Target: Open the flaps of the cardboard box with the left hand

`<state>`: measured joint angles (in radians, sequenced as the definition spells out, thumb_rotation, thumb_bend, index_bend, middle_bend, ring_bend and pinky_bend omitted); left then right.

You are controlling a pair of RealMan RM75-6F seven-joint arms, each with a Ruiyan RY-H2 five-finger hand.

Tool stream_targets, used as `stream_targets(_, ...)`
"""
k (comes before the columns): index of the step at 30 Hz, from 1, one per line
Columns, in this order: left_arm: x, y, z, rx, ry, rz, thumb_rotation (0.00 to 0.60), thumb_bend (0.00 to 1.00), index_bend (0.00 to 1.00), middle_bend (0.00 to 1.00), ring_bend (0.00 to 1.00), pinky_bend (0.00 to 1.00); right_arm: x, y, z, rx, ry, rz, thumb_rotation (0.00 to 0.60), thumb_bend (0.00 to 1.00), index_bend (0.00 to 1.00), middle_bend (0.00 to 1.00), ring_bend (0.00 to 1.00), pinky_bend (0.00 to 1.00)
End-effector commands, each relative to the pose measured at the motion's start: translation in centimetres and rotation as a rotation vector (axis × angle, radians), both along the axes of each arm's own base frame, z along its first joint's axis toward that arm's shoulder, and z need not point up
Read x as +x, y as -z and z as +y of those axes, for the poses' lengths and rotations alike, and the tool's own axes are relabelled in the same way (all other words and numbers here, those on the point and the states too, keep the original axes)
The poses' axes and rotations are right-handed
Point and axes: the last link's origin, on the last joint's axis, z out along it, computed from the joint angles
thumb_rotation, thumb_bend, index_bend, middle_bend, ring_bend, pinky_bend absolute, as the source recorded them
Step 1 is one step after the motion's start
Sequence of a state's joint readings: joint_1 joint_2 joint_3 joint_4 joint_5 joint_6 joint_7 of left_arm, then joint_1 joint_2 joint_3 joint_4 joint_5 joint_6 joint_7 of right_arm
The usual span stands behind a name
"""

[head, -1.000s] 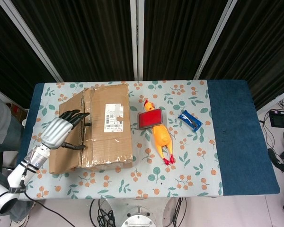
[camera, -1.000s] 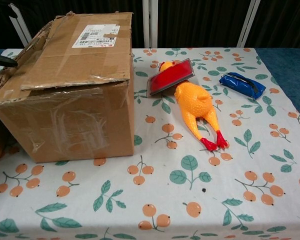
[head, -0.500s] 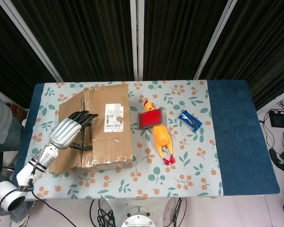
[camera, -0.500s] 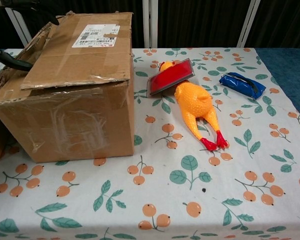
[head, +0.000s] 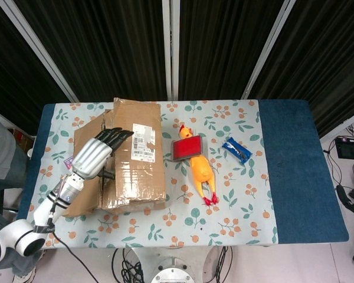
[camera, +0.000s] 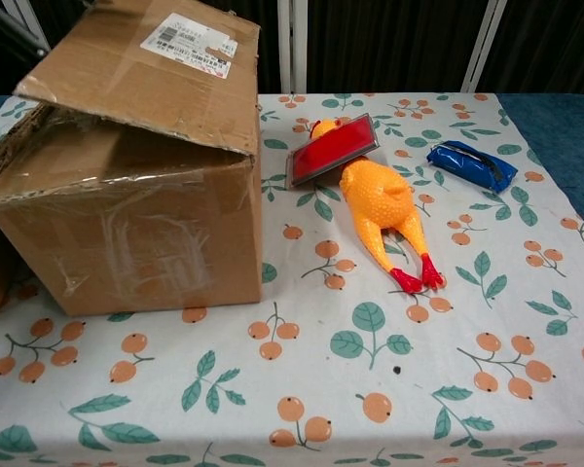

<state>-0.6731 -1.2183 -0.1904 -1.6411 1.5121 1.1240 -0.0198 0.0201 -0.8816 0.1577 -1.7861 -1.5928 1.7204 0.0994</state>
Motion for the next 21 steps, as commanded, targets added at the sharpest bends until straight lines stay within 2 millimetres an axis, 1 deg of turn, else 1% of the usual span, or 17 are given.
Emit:
stream_targets(1,2.0,-0.1,0.7,0.049,0.033,-0.052,0.442,0.06,0.06,0.08,0.09,0.19,-0.1,-0.2,0.1,-0.005,-0.001,-0.003,0.6,0.21,0.0,0.0,0.0,0.0)
stream_targets(7,4.6,0.6,1.3,0.131,0.096,-0.112,0.475,0.06,0.05,0.03,0.07,0.19,-0.7,-0.4,0.2,-0.009,0.002,-0.017,0.6,0.21,0.0,0.0,0.0,0.0)
stream_targets(12,5.9,1.7,1.2,0.144,0.126,-0.134,0.472,0.06,0.05,0.02,0.06,0.19,-1.3,-0.8,0.3,-0.016,0.006,-0.027,0.6,0.21,0.0,0.0,0.0,0.0)
stream_targets(15,7.2,2.5,1.1,0.153,0.149,-0.169,0.471,0.06,0.05,0.01,0.05,0.19,-1.6,-1.1,0.4,-0.023,0.008,-0.03,0.6,0.21,0.0,0.0,0.0,0.0)
stream_targets(21,11.0,3.7,1.5,0.17,0.218,-0.241,0.475,0.06,0.05,0.0,0.05,0.18,-2.1,-1.3,0.5,-0.028,0.011,-0.04,0.6,0.21,0.0,0.0,0.0,0.0)
